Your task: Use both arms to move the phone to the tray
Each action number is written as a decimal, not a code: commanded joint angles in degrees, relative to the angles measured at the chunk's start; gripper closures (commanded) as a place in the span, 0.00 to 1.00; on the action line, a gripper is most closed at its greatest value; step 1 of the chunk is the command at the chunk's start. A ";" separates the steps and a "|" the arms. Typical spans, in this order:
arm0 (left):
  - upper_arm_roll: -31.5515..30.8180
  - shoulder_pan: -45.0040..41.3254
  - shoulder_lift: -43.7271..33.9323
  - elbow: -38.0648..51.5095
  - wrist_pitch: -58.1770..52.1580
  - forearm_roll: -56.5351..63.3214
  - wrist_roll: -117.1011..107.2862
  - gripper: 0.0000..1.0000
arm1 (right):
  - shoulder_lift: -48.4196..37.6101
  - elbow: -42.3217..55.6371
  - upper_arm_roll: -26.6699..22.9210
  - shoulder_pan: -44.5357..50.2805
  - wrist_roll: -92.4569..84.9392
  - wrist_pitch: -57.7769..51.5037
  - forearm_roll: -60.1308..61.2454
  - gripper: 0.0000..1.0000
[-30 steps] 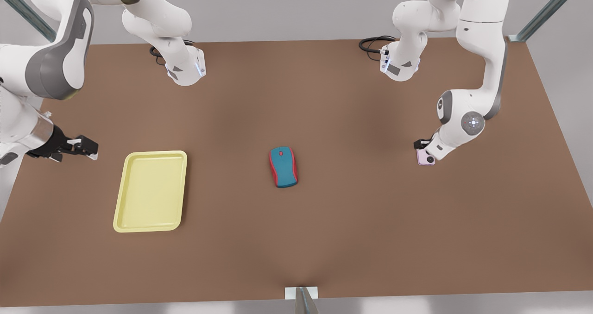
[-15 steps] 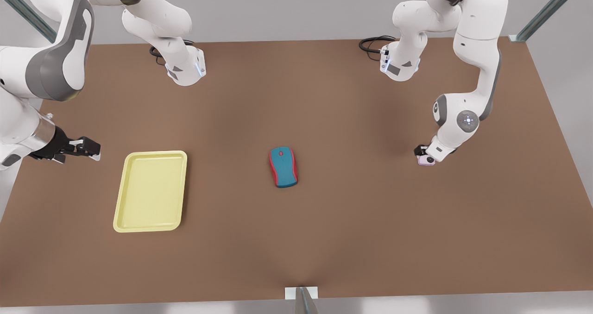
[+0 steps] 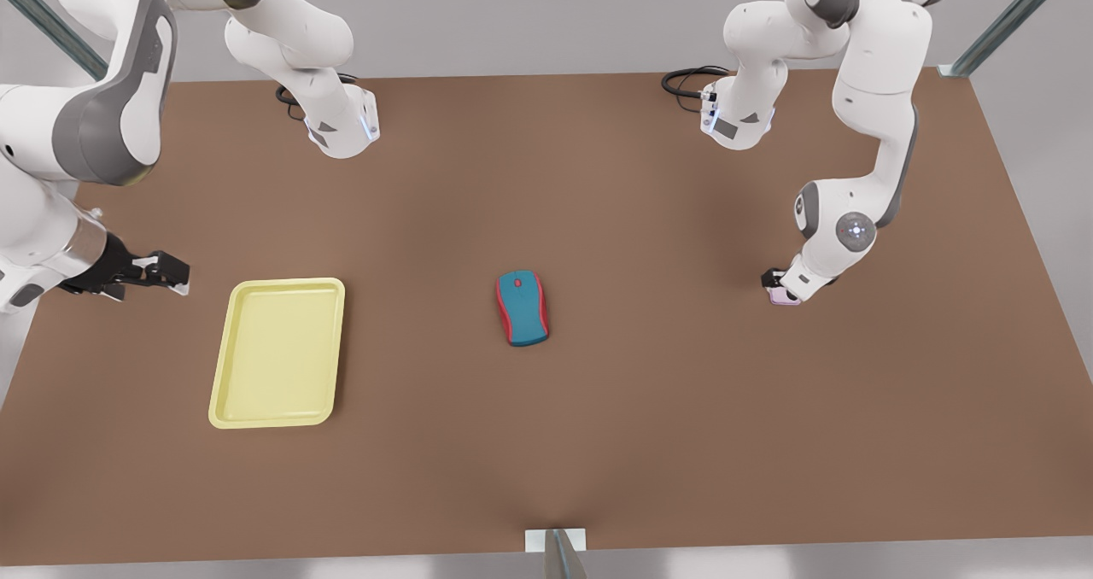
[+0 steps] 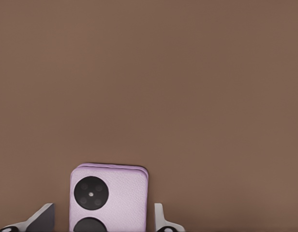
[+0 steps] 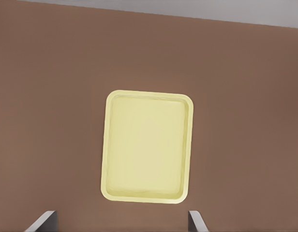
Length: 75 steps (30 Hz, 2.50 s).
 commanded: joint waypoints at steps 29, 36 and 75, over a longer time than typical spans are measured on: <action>-0.05 -0.08 1.44 2.14 0.54 0.11 2.11 0.24 | -0.04 -0.05 -0.11 -0.48 -0.15 0.39 -0.47 0.00; -1.46 -15.44 2.04 21.81 -20.80 -0.42 -15.89 0.24 | -0.04 -0.05 -0.11 -0.57 -0.15 0.30 -0.47 0.00; -1.55 -33.39 29.83 84.58 -65.01 -16.86 -39.57 0.00 | -3.12 -11.57 3.49 6.02 4.67 3.82 -0.21 0.00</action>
